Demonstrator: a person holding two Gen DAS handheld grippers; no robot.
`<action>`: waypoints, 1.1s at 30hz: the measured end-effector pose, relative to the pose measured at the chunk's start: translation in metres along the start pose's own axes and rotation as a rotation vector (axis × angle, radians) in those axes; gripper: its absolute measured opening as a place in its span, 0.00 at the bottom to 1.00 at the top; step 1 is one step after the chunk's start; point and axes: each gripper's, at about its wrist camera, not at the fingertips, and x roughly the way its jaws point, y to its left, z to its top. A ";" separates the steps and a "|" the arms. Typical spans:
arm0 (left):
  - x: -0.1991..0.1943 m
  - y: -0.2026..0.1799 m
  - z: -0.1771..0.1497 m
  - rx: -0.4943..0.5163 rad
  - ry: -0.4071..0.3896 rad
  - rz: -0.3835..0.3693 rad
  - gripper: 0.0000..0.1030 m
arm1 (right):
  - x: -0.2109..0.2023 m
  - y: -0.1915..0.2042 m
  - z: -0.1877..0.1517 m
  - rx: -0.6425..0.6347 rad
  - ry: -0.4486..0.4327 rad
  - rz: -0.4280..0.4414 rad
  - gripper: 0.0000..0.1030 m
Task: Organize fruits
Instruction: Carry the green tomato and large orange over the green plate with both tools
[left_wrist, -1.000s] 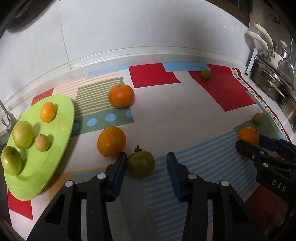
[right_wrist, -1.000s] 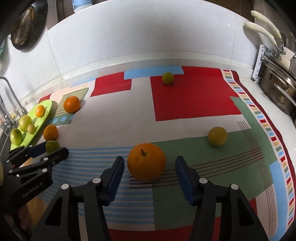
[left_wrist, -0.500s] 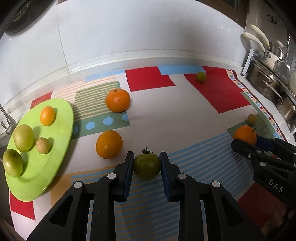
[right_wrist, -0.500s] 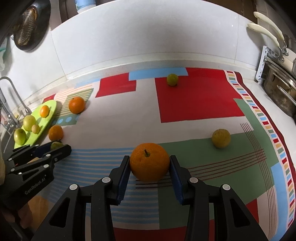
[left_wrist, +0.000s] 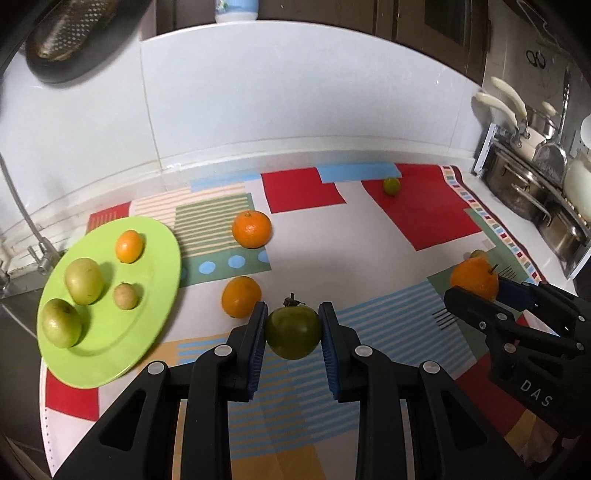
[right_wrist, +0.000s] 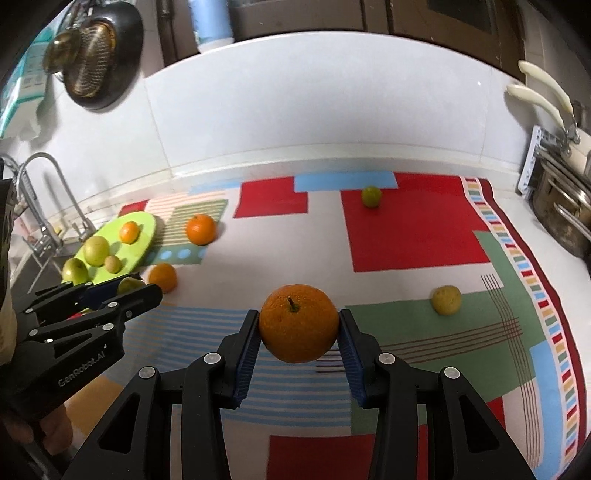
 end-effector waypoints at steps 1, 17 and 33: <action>-0.004 0.001 0.000 -0.002 -0.006 0.002 0.27 | -0.003 0.002 0.000 -0.005 -0.006 0.003 0.41; -0.058 0.021 -0.010 -0.034 -0.099 0.059 0.27 | -0.045 0.041 0.006 -0.084 -0.103 0.048 0.41; -0.080 0.069 -0.003 -0.047 -0.160 0.141 0.27 | -0.043 0.096 0.031 -0.153 -0.161 0.143 0.41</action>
